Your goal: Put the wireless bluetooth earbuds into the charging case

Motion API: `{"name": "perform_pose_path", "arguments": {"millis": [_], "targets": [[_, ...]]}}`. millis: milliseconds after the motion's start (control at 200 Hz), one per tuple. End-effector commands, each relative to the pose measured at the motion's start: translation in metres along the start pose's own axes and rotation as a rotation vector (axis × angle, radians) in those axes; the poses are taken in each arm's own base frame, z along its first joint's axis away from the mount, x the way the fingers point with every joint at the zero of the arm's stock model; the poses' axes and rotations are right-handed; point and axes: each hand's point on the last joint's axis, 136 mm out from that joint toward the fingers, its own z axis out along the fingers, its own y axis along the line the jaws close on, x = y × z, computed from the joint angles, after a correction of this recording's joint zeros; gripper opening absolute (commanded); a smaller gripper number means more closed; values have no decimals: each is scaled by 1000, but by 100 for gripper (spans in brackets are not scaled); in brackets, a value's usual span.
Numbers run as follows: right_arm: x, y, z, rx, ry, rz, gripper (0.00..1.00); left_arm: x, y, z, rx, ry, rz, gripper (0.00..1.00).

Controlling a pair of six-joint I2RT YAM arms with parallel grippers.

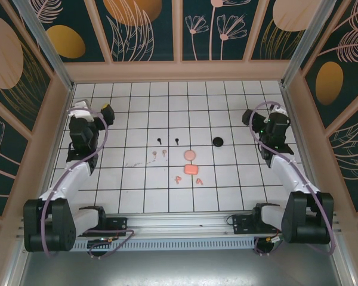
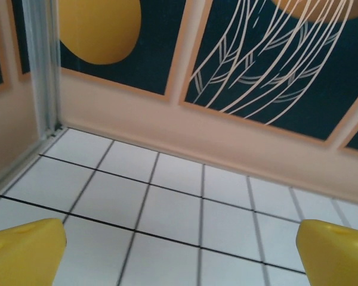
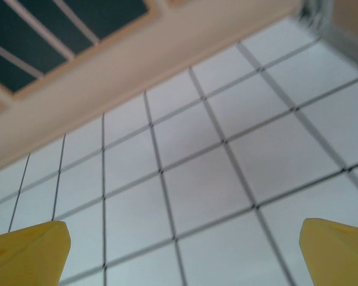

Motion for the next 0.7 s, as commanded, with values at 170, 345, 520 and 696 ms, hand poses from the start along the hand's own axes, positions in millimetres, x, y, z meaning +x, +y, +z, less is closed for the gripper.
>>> {"name": "perform_pose_path", "arguments": {"millis": [170, 345, 520, 696], "targets": [[93, 74, -50, -124, 369, 2, 95, 33, -33, -21, 138, 244, -377, 99], [152, 96, -69, -88, 570, 29, 90, 61, -46, -32, 159, 331, -432, 99], [195, 120, -81, -40, 680, -37, 90, 89, -64, -38, 181, 421, -425, 98], [222, 133, -78, 42, 750, -124, 91, 114, -72, -36, 186, 498, -401, 96]]}}
